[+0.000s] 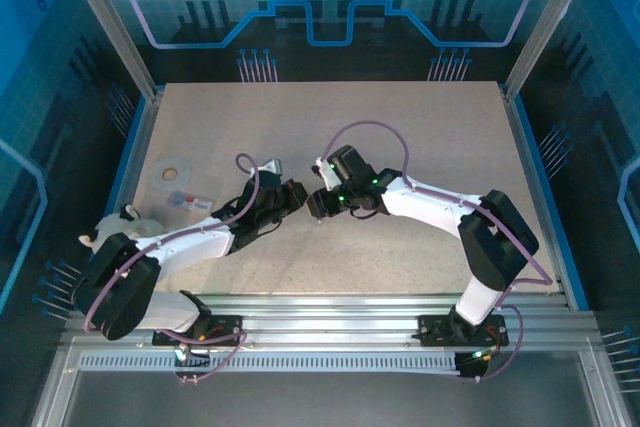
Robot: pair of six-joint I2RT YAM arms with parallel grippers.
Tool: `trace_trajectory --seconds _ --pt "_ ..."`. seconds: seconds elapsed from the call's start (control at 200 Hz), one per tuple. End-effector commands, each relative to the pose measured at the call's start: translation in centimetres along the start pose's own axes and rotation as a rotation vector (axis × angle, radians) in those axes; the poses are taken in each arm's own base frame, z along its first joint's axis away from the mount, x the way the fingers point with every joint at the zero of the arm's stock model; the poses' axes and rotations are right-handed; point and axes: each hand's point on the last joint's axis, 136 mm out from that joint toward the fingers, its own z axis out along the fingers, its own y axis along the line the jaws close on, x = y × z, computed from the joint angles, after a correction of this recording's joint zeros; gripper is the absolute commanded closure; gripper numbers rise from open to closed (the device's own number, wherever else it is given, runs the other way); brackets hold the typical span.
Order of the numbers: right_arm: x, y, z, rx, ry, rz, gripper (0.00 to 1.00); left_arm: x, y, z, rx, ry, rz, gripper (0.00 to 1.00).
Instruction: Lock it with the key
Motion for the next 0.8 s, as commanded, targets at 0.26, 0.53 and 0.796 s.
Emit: trace_trajectory --seconds 0.26,0.53,0.796 --pt "-0.53 1.85 -0.37 -0.068 -0.031 -0.033 0.59 -0.59 -0.56 -0.95 0.030 -0.041 -0.013 1.00" --pt "-0.38 2.01 -0.15 -0.074 -0.024 -0.031 0.56 -0.82 -0.68 -1.13 0.033 -0.051 -0.015 1.00" --pt "-0.23 2.06 0.01 -0.075 -0.017 -0.030 0.51 -0.99 -0.64 -1.44 0.027 -0.059 -0.012 1.00"
